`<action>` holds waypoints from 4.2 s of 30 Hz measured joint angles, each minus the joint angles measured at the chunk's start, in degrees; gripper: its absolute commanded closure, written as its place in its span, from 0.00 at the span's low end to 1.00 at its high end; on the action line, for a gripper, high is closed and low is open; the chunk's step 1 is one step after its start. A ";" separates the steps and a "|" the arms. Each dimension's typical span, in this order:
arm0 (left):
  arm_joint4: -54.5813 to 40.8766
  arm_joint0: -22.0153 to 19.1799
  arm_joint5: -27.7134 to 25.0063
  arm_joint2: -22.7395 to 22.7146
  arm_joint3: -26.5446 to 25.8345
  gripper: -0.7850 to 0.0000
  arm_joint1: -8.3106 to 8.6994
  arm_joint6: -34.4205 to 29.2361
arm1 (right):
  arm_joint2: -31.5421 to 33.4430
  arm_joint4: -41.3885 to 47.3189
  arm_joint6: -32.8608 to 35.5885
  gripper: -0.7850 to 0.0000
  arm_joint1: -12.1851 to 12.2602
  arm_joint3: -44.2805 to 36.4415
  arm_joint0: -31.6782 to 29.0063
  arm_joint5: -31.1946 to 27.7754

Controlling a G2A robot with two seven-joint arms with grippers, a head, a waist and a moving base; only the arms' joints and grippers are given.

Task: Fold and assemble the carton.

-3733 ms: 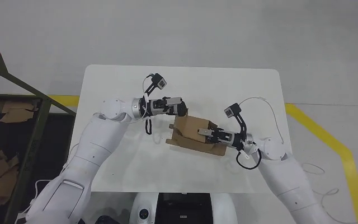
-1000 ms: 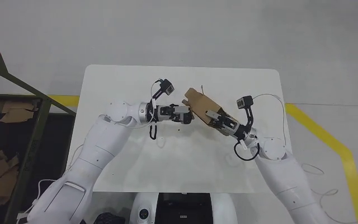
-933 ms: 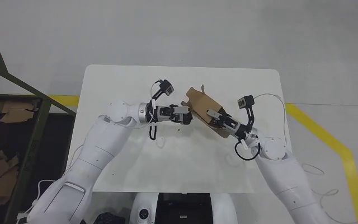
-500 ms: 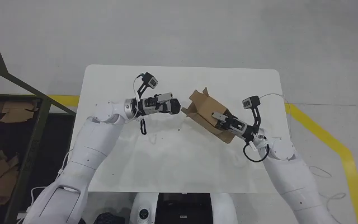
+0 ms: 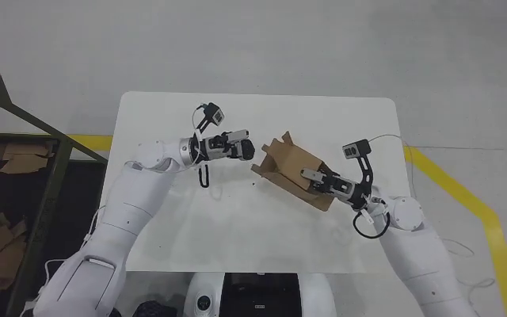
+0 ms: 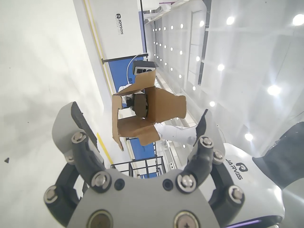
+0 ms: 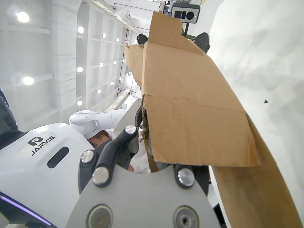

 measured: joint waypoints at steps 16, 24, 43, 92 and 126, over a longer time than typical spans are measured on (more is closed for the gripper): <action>-6.15 -1.31 3.43 2.58 -1.60 0.00 -0.87 -6.28 | -1.77 0.43 0.70 1.00 -0.24 0.87 1.28 -0.14; -6.36 -1.20 4.77 2.73 -3.65 0.00 -0.81 -7.93 | -2.75 0.61 0.69 1.00 -0.41 1.05 1.77 -0.26; -4.16 -1.16 4.38 3.97 -5.17 0.00 -1.02 -6.91 | -4.25 1.77 3.29 1.00 -0.49 0.49 1.90 -0.16; -4.39 1.07 3.05 1.27 -8.18 0.00 -0.26 -5.93 | -4.17 -1.17 -3.21 1.00 -0.87 3.95 2.59 0.15; -4.19 0.38 1.05 -1.54 -5.96 0.00 0.13 -2.16 | -5.24 3.51 4.78 1.00 -0.83 4.99 3.21 2.47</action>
